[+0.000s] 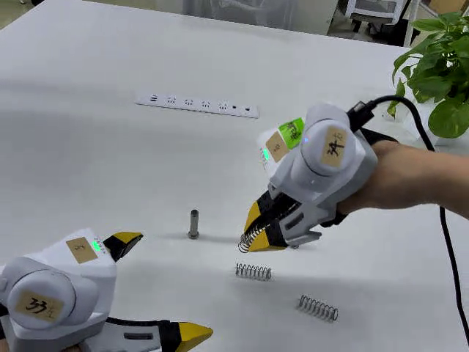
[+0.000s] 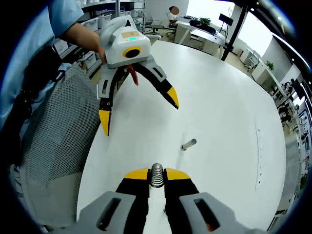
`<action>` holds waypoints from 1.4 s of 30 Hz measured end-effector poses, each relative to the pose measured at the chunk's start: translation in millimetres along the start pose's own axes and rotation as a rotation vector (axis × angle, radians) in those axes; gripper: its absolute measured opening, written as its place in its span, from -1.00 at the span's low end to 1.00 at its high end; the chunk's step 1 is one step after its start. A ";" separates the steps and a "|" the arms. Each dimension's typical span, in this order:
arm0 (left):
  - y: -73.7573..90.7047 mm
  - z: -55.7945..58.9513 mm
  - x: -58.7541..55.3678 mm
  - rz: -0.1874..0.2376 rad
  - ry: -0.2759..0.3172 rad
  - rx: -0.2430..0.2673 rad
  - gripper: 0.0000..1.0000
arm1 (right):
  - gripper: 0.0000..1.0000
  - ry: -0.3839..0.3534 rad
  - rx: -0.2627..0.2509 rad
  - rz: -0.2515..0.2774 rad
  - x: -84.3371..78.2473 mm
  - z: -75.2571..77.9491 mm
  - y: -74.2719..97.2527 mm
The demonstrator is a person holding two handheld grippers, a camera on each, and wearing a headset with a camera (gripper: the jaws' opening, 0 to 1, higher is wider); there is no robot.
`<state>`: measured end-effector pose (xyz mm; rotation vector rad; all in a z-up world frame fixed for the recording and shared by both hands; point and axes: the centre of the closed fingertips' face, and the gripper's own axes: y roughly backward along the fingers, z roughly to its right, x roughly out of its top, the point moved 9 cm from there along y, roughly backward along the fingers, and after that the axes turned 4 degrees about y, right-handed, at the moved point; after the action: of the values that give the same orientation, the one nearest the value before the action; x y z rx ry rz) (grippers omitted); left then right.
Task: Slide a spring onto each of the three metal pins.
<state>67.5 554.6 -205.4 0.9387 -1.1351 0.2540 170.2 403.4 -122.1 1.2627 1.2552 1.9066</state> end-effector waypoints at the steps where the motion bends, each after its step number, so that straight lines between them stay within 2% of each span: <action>1: 0.0 -0.4 -0.8 -0.004 -0.002 0.000 1.00 | -0.76 0.006 0.003 -0.007 1.0 3.4 -0.6; 6: 0.9 -2.3 -2.9 -0.015 -0.001 0.000 1.00 | -0.76 0.056 0.036 -0.051 10.1 27.2 -6.1; 9: 1.6 -2.9 -3.6 -0.016 0.005 0.002 1.00 | -0.76 0.116 0.043 -0.107 14.1 38.9 -9.6; 16: 4.1 -4.3 -8.3 -0.025 0.021 0.009 1.00 | -0.76 0.165 0.059 -0.129 28.4 62.8 -20.3; 18: 5.3 -5.6 -10.0 -0.029 0.028 0.015 1.00 | -0.76 0.194 0.065 -0.150 31.6 68.6 -22.5; 26: 6.6 -8.1 -11.3 -0.034 0.037 0.025 1.00 | -0.76 0.221 0.102 -0.172 40.3 71.2 -29.9; 42: 7.1 -6.9 -10.5 -0.016 0.053 0.038 1.00 | -0.75 0.251 0.124 -0.192 43.2 69.1 -41.1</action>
<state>63.1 566.9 -211.5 0.9692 -1.0772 0.2870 211.7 484.1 -132.0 0.9418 1.5827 1.9145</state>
